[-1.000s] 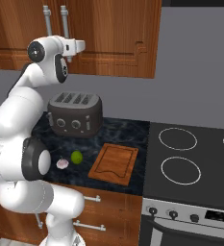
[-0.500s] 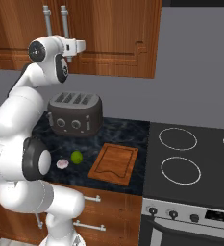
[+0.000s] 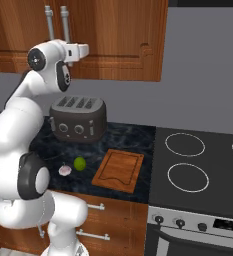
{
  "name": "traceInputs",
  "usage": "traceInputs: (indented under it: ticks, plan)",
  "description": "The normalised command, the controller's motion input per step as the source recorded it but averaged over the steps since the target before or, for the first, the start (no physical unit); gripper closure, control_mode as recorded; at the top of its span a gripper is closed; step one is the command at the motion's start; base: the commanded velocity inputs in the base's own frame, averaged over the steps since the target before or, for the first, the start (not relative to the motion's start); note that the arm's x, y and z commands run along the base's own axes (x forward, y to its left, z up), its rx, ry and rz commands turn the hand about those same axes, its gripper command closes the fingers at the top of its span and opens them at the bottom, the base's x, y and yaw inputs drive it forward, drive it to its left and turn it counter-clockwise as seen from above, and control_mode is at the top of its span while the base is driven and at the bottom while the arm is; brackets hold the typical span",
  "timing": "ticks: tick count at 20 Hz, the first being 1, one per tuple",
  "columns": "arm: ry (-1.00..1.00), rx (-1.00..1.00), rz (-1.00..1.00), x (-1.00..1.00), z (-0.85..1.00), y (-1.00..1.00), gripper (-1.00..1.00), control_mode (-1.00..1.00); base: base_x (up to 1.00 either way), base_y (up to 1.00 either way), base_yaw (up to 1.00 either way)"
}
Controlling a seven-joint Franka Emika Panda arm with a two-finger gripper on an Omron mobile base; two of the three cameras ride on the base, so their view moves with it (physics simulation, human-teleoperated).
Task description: Open the cabinet. Place the bowl and condiment on the counter. Then place the lime and garlic on the cutting board.
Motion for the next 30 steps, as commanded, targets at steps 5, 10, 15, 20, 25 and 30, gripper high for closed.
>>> traceInputs:
  ticks: [5,10,15,20,25,30]
  plan:
    - [-0.02,0.0,0.0,-0.66,0.0,-0.32,1.0,-1.0,0.0,0.0,0.0]
    - [0.0,0.0,0.01,-0.7,0.0,-0.22,1.0,-1.0,0.0,0.0,0.0]
    - [0.0,0.0,0.14,-0.61,0.0,-0.26,1.0,-1.0,0.0,0.0,0.0]
    - [0.08,0.0,0.18,-0.42,0.0,-0.27,1.0,-1.0,0.0,0.0,0.0]
    - [0.07,0.0,0.12,-0.43,0.0,-0.18,1.0,-1.0,0.0,0.0,0.0]
    - [0.02,-0.09,0.03,-0.35,0.03,0.27,-1.0,-1.0,0.0,0.0,0.0]
